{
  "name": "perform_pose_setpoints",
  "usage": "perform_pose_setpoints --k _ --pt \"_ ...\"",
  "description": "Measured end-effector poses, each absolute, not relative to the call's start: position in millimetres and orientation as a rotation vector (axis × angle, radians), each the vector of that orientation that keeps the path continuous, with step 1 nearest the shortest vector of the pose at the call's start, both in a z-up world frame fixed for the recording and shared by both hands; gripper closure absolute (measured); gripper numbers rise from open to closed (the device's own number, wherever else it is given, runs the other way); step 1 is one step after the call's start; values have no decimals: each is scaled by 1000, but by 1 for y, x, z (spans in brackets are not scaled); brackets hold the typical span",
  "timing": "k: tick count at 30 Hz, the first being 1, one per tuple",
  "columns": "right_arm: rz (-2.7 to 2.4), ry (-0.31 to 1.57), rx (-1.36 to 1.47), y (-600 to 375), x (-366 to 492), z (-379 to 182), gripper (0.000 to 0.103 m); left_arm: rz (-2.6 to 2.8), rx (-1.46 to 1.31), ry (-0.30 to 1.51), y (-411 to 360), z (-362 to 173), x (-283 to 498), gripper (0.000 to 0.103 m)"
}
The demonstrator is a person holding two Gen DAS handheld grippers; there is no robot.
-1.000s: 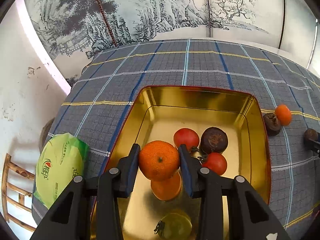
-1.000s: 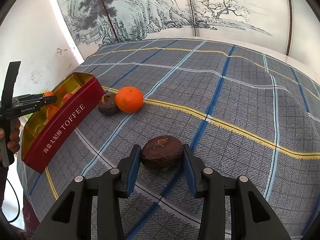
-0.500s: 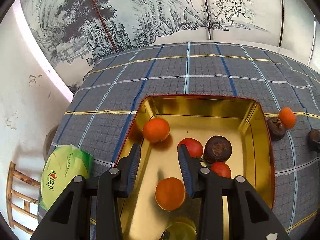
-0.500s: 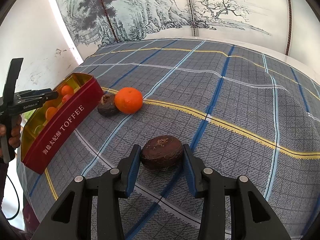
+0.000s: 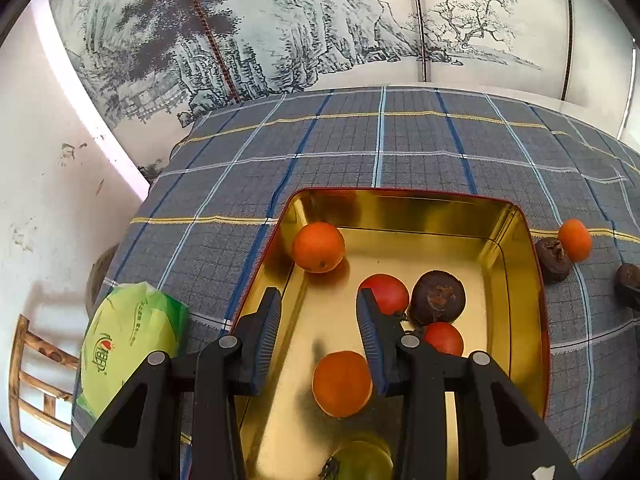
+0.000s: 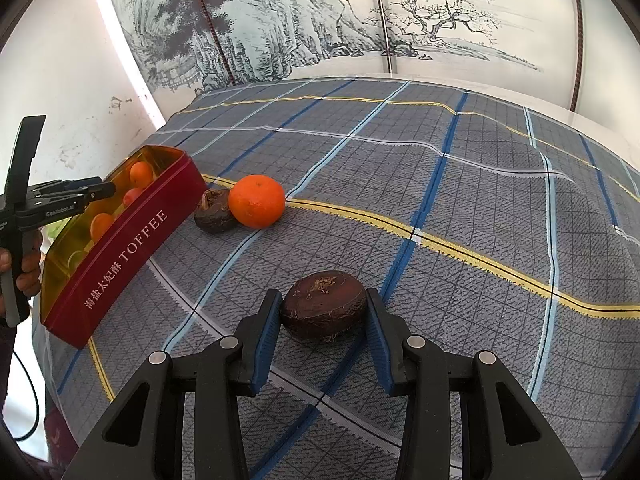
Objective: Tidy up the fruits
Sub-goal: 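Carry the brown fruit toward the tin with the right gripper while the left gripper withdraws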
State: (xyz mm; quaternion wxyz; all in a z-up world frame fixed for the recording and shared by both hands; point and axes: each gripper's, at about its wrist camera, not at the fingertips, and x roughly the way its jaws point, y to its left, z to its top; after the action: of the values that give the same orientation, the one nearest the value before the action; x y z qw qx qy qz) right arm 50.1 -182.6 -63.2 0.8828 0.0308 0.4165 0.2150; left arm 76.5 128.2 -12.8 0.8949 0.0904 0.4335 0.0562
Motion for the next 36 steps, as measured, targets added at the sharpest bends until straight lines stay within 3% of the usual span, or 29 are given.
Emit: perform_pose_setpoints --k 20,27,36 --pt "435 866 43 -182 51 -64 61 176 147 817 129 -1 19 62" --pt "409 864 -17 -181 51 -64 61 170 113 674 140 1 -2 56" --pt "369 859 -75 -170 43 -61 61 135 22 534 161 -6 -18 56"
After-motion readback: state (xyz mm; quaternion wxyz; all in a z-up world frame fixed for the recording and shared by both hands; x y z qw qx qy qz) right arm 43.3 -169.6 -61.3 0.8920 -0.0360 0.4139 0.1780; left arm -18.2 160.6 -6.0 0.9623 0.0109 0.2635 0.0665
